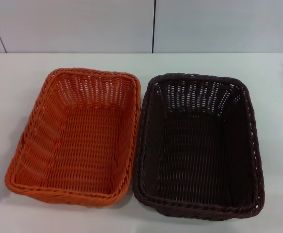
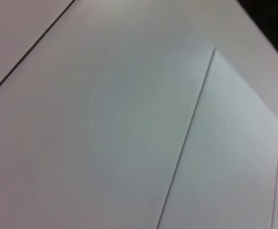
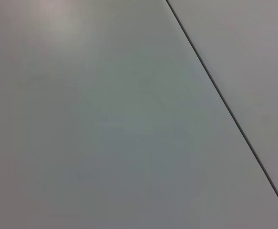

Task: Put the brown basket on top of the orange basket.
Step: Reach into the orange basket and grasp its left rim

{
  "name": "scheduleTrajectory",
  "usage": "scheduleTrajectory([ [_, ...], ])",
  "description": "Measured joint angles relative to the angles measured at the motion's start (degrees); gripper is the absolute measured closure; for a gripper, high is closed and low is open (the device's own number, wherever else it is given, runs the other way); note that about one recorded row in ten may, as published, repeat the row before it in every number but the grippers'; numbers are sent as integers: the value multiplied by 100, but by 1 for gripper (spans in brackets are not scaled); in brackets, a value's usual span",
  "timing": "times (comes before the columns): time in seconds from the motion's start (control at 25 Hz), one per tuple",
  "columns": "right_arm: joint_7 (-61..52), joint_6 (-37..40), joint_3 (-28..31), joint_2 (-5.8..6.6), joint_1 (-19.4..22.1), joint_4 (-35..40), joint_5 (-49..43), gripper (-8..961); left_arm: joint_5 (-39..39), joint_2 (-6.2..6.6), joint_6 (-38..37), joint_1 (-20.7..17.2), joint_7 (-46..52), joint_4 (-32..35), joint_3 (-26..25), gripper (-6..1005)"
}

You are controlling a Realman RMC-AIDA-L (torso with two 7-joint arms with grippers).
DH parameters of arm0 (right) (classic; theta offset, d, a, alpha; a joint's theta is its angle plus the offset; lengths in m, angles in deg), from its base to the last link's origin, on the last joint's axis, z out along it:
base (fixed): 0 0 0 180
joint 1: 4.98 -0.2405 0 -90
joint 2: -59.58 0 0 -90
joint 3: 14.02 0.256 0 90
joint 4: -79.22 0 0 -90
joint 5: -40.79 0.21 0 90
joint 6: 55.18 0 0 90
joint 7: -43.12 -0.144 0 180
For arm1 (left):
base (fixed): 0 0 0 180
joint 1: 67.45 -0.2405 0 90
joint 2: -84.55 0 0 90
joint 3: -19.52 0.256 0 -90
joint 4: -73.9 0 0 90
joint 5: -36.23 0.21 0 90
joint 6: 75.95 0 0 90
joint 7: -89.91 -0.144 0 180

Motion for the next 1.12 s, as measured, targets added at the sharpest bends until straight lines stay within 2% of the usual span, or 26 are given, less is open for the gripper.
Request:
scheduleTrajectory([
  [0.16, 2, -106, 1, 2, -31, 15, 0, 368, 0, 8, 354, 7, 291, 316, 2, 195],
  [0.4, 147, -302, 0, 10, -74, 24, 5, 367, 94, 59, 1398, 5, 1151, 1042, 48, 199],
  [0.48, 149, -366, 1, 15, -80, 24, 7, 367, 94, 59, 1398, 5, 1151, 1042, 48, 200],
  [0.52, 149, -401, 1, 15, -88, 24, 17, 367, 402, 89, 1802, 4, 1739, 1615, 52, 201],
  [0.64, 149, -428, 1, 15, -97, 24, 25, 368, 865, 131, 2138, 6, 2394, 2252, 52, 203],
  [0.72, 149, -436, 0, 15, -115, 24, 25, 368, 1333, 198, 2352, 34, 3041, 2972, 52, 205],
  [0.76, 149, -436, 0, 15, -115, 24, 25, 368, 1333, 198, 2352, 34, 3041, 2972, 52, 205],
  [0.88, 149, -436, 6, 11, -119, 24, 25, 367, 1817, 304, 2520, 89, 3736, 3634, 51, 207],
  [1.0, 149, -434, 33, 6, -86, 17, 25, 367, 2856, 482, 2760, 235, 4922, 4372, 49, 210],
  [1.12, 149, -430, 54, -2, -44, 8, 26, 368, 3958, 607, 2818, 390, 6024, 5112, 54, 212],
])
